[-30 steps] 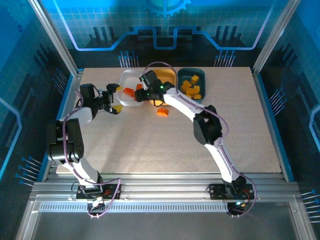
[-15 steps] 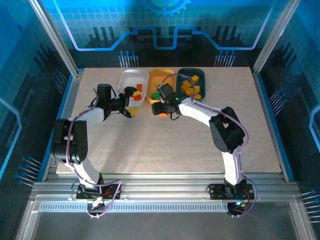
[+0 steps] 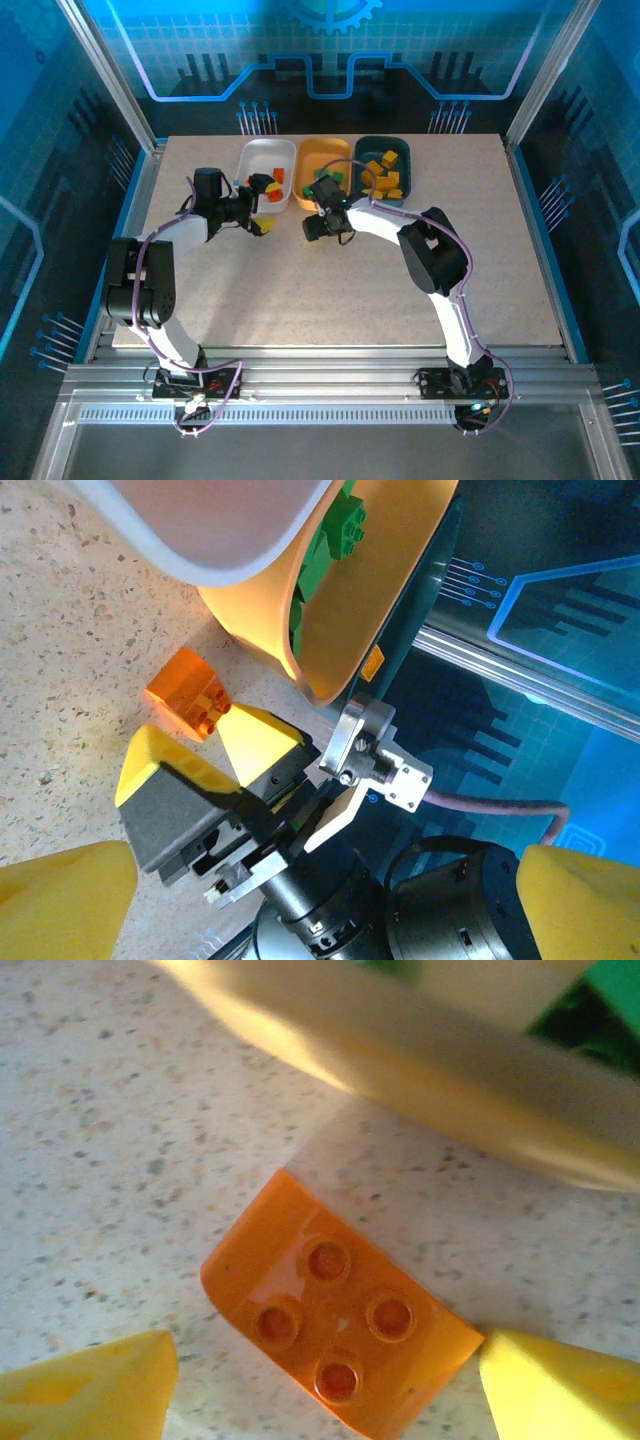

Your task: Sort the legos into containers by color

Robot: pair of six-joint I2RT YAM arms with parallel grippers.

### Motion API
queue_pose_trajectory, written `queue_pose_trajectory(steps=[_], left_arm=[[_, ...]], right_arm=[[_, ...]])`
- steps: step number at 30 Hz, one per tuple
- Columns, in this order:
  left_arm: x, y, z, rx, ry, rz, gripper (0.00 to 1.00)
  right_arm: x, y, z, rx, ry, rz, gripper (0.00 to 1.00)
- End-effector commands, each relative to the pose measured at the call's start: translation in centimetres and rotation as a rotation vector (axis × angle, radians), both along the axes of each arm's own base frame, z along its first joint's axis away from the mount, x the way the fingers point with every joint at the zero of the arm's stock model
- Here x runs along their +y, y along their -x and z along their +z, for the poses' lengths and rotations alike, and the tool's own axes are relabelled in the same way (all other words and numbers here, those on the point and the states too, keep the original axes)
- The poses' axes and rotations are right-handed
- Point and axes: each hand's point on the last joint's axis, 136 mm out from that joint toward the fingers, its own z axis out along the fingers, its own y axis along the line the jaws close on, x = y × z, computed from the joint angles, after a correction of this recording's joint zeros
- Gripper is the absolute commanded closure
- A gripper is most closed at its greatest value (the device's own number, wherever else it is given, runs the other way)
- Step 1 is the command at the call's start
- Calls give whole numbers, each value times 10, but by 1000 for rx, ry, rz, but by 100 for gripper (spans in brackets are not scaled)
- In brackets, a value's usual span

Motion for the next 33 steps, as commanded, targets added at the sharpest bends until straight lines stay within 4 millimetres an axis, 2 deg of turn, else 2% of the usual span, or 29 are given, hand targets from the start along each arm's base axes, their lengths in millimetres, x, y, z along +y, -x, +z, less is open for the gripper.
queue_pose_trajectory(steps=[1, 6, 11, 16, 18, 21, 27, 31, 33], left_arm=[[-4, 2, 15, -34, 5, -29, 1], [-4, 2, 17, -40, 5, -29, 1], [-4, 3, 19, -44, 5, -27, 1], [-4, 3, 20, -44, 4, -26, 1], [-4, 3, 19, -43, 3, -25, 1], [-4, 3, 18, -40, 4, -26, 1], [-4, 2, 18, -41, 3, -26, 1], [-4, 3, 16, -38, 2, -26, 1], [-4, 2, 17, -38, 3, -25, 1]], right_arm=[[33, 33, 15, 39, -97, 95, 20], [55, 55, 35, 69, -200, 167, 22], [25, 35, 35, -27, -5, 56, 22], [14, 25, 34, -128, 160, 64, 21], [7, 15, 30, -164, 217, 62, 20], [7, 6, 16, -139, 223, 97, 20], [25, 4, 4, -95, 162, 195, 23], [25, -2, -6, -71, 160, 191, 29], [26, -1, -8, -64, 154, 194, 37]])
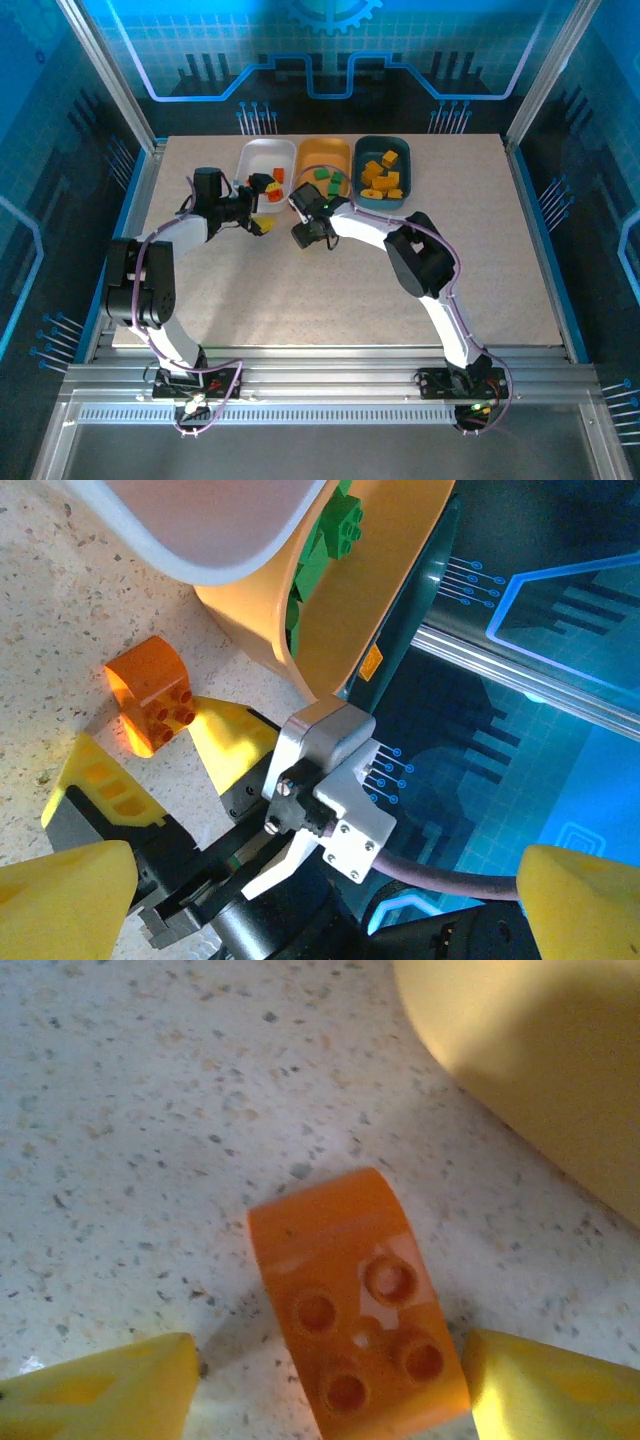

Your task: Sort the legos into containers by color

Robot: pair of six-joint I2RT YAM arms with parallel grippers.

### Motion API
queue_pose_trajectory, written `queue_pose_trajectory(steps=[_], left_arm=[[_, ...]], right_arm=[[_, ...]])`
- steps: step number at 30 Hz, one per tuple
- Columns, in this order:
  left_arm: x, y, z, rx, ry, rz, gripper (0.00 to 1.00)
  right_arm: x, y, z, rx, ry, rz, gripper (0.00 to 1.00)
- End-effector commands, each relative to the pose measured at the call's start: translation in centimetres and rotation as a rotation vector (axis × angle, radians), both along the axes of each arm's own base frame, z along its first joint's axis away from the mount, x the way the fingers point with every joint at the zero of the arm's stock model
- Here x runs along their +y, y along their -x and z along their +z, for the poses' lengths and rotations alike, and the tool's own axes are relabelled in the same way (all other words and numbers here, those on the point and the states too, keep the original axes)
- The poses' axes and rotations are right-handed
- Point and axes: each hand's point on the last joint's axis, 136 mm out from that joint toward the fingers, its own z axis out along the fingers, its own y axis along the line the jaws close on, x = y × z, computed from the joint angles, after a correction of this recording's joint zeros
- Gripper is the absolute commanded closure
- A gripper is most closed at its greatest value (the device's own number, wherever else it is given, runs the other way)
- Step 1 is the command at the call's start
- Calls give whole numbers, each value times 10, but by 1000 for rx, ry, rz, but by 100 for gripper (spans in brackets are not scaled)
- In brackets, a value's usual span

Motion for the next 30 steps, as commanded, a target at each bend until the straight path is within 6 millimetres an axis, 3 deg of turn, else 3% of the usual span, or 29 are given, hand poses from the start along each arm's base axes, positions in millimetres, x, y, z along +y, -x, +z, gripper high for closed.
queue_pose_trajectory(steps=[1, 6, 13, 15, 19, 24, 25, 30], left_arm=[[-4, 2, 15, -32, 3, -24, 1], [-2, 2, 19, -39, 6, -21, 1], [26, -3, 27, -59, -5, 56, 1], [40, -5, 28, -62, -10, 93, 1], [55, -7, 25, -54, -15, 131, 1], [55, -7, 20, -41, -9, 130, 1], [54, -8, 21, -45, -8, 129, 1], [53, -9, 24, -54, -2, 121, 1]], right_arm=[[-1, -3, -6, 26, -4, 13, 41], [0, 7, 14, -21, -39, 11, 63], [10, 16, 81, -114, -185, 7, 66], [14, 6, 92, -135, -211, -4, 66], [27, -24, 95, -125, -274, -39, 66], [53, -58, 96, -125, -328, -39, 65], [57, -64, 86, -114, -320, -39, 65], [80, -88, 96, -126, -348, -6, 61]])
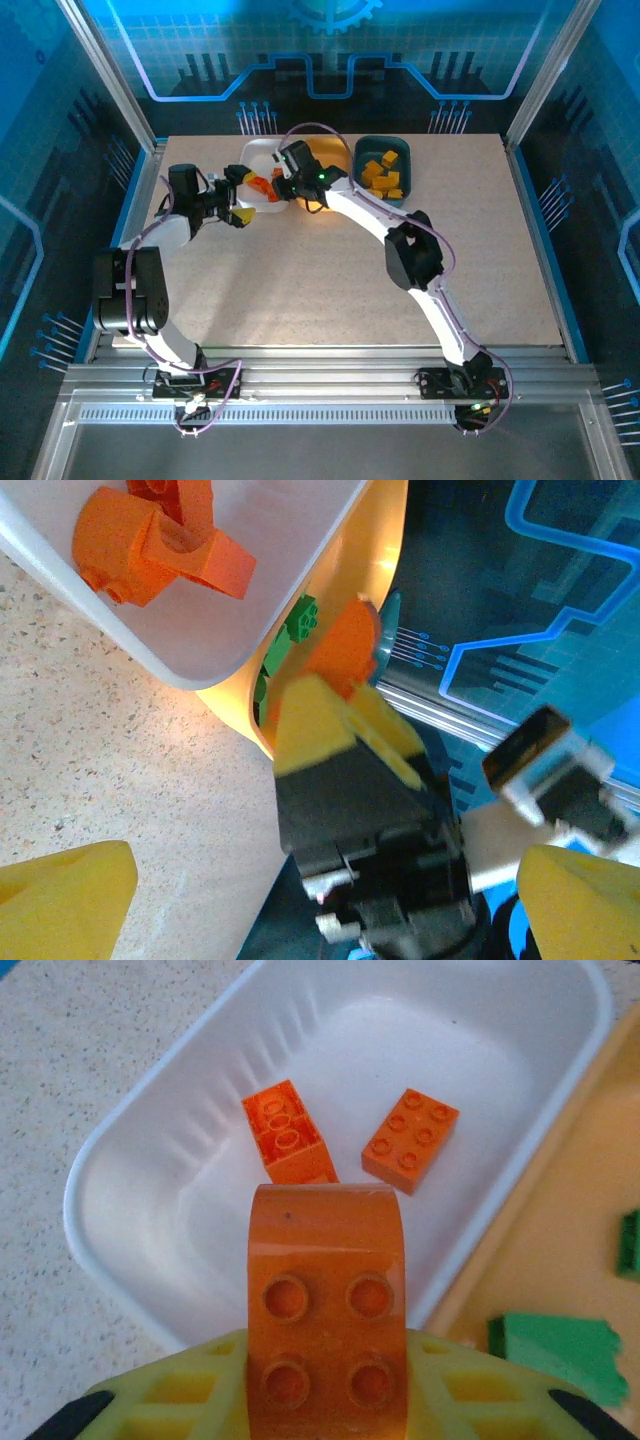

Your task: Sort the legos into containers by color

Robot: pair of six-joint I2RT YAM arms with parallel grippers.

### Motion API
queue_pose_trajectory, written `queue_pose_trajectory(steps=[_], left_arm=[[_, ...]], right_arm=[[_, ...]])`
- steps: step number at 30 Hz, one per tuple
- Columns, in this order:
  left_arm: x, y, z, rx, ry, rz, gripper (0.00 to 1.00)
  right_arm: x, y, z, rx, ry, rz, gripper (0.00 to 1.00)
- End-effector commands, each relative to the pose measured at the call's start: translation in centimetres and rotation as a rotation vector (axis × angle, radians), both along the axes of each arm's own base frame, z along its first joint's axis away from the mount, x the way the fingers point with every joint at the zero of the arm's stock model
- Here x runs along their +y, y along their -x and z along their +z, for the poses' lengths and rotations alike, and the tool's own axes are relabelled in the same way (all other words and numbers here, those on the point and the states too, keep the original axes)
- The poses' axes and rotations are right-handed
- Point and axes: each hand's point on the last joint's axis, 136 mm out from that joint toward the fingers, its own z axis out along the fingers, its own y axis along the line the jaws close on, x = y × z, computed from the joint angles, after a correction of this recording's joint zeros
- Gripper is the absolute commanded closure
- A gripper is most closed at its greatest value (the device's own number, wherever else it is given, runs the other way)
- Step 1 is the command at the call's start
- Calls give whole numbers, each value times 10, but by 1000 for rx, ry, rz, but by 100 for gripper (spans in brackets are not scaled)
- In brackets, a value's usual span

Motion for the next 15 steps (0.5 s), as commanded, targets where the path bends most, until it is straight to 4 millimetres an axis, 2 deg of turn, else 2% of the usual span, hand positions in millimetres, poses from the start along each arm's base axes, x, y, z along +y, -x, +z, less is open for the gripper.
queue_pose_trajectory(steps=[1, 4, 7, 8, 11, 12, 15], left_arm=[[-2, 1, 3, -11, 5, -15, 1], [-3, 0, 4, -17, 5, -20, 1], [-3, 0, 5, -21, 3, -21, 1], [-3, 0, 6, -23, 3, -22, 1], [-3, 0, 12, -42, -2, -24, 1], [-3, -1, 15, -52, -6, -26, 1], [-3, 0, 30, -98, -25, -31, 1]], right_arm=[[6, -4, -4, 42, 5, 25, 55], [8, -8, 4, 35, -3, 26, 39], [3, -5, 18, 21, -2, 14, 34], [1, -3, 29, 4, -9, 10, 32], [-11, 15, 49, -25, -29, 8, 29], [-18, 25, 71, -55, -61, 7, 28], [-43, 61, 103, -101, -134, -7, 25]])
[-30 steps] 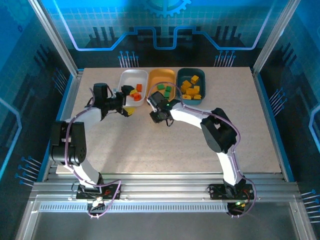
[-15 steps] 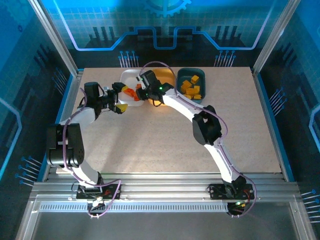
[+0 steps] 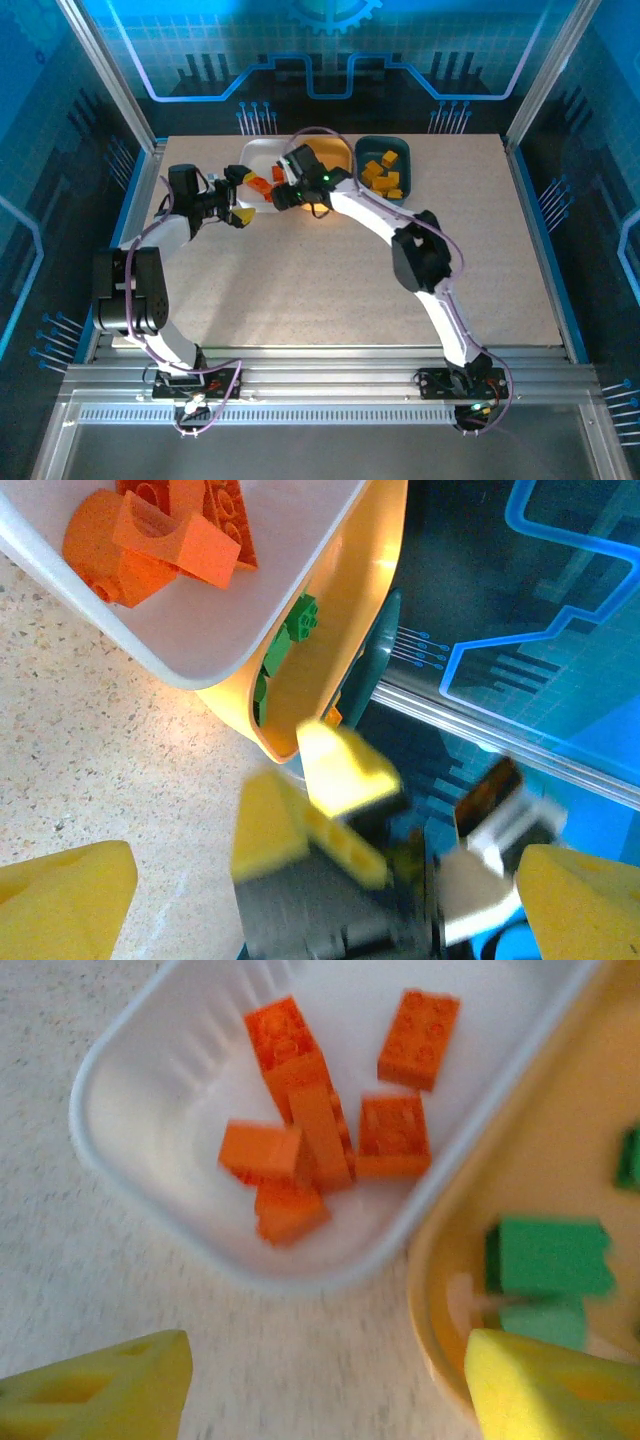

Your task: Sort the legos into containers by color

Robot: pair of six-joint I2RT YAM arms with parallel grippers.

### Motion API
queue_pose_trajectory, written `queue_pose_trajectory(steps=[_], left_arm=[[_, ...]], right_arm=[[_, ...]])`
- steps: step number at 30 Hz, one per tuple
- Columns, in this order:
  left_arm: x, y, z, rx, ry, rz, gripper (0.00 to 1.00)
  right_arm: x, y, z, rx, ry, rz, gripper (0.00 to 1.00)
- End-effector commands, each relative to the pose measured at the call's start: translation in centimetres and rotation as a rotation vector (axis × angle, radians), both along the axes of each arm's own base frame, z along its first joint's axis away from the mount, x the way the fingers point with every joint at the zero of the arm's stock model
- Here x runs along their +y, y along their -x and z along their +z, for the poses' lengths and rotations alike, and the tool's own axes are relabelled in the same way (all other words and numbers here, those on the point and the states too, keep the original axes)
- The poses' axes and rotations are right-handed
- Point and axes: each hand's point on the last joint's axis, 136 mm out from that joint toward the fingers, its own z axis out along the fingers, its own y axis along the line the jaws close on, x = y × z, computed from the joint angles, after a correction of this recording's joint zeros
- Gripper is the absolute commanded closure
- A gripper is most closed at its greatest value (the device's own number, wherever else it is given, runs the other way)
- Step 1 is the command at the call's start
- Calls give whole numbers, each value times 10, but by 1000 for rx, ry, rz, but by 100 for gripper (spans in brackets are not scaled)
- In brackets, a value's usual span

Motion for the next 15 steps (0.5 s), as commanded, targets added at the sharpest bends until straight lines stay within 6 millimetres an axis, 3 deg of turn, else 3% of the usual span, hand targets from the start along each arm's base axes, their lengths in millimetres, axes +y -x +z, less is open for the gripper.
queue_pose_trajectory(steps=[1, 3, 4, 5, 9, 11, 15], left_arm=[[-2, 0, 37, -115, -33, -29, 1], [0, 2, 55, -162, -72, -15, 1], [2, 2, 65, -189, -92, -3, 1], [2, 4, 77, -221, -114, 9, 1], [1, 19, 127, -329, -213, 49, 1], [-2, 32, 150, -368, -294, 74, 1], [-11, 65, 178, -507, -588, 143, 1]], right_arm=[[-18, 28, 103, -185, -194, -22, 24], [-37, 63, 123, -218, -259, -16, 20], [-42, 80, 131, -231, -272, 10, 5], [-49, 99, 141, -262, -262, 31, 0], [-73, 163, 177, -492, -191, 71, 0], [-89, 184, 193, -559, -221, 87, 0], [-114, 205, 218, -612, -344, 61, 0]])
